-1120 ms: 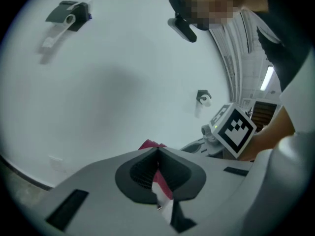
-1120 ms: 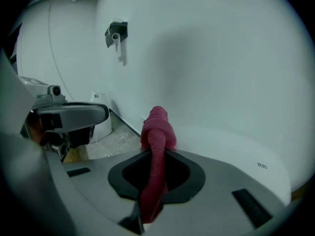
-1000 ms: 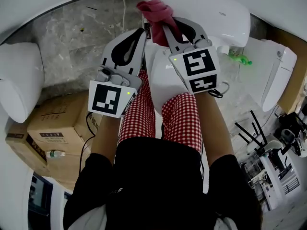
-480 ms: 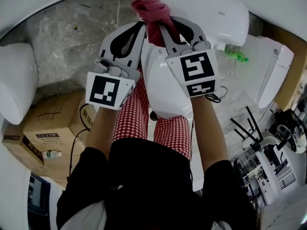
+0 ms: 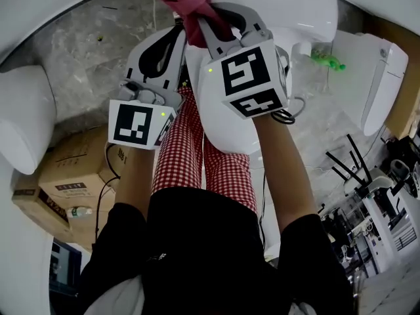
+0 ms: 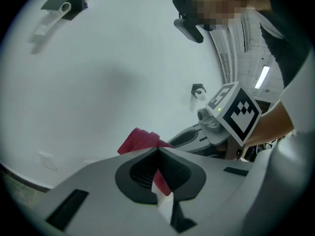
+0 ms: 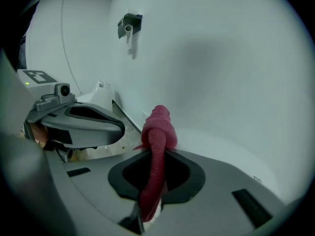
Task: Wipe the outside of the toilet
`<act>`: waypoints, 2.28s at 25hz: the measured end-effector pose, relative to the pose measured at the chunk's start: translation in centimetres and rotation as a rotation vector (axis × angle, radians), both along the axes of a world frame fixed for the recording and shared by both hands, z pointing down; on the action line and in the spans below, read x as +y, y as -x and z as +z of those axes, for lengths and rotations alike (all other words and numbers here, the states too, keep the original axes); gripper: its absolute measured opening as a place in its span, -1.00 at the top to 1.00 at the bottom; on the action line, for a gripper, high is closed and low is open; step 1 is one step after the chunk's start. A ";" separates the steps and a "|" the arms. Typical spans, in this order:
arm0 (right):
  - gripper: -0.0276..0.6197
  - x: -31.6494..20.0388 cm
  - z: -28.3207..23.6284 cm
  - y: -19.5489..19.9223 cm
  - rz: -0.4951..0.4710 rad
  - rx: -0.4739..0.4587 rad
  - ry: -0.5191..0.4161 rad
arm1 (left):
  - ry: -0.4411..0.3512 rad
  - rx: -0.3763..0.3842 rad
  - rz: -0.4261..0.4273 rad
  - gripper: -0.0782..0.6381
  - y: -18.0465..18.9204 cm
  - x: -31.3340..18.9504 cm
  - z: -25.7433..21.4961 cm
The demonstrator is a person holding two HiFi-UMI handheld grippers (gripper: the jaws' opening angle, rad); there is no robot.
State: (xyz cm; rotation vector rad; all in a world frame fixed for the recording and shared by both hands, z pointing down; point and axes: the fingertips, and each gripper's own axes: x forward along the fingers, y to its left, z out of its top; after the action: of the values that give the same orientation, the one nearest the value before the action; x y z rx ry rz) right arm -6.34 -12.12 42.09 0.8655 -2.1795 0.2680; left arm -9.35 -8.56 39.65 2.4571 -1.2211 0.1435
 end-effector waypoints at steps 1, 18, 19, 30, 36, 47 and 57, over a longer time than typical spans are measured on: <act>0.74 0.1 0.0 -0.1 -0.010 0.005 -0.004 | -0.001 -0.003 0.003 0.76 -0.2 0.1 0.0; 0.74 -0.5 -1.1 -2.3 -0.044 -0.019 0.002 | -0.022 -0.020 0.005 0.76 -1.9 -0.1 -1.1; 0.74 -0.6 -1.3 -2.7 -0.040 -0.019 -0.003 | -0.025 -0.021 0.003 0.76 -2.0 -0.2 -1.1; 0.74 -1.9 -2.8 -8.7 0.040 0.000 -0.066 | -0.021 -0.015 0.017 0.76 -3.4 -0.2 -1.2; 0.74 -2.4 -3.1 -12.8 0.099 0.030 -0.108 | -0.006 -0.015 0.045 0.76 -5.1 0.9 -0.7; 0.74 -2.5 -3.2 -17.3 0.164 0.044 -0.132 | -0.015 -0.024 0.057 0.76 -7.1 1.6 -1.3; 0.74 -2.9 -3.0 -20.8 0.206 0.071 -0.131 | -0.008 -0.019 0.096 0.76 -9.4 1.8 -1.3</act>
State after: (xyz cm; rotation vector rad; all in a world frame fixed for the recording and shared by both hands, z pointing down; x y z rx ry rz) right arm 14.45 -14.98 39.05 1.1581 -2.0617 0.1932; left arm 0.09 -6.75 38.37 2.5276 -1.1131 0.1890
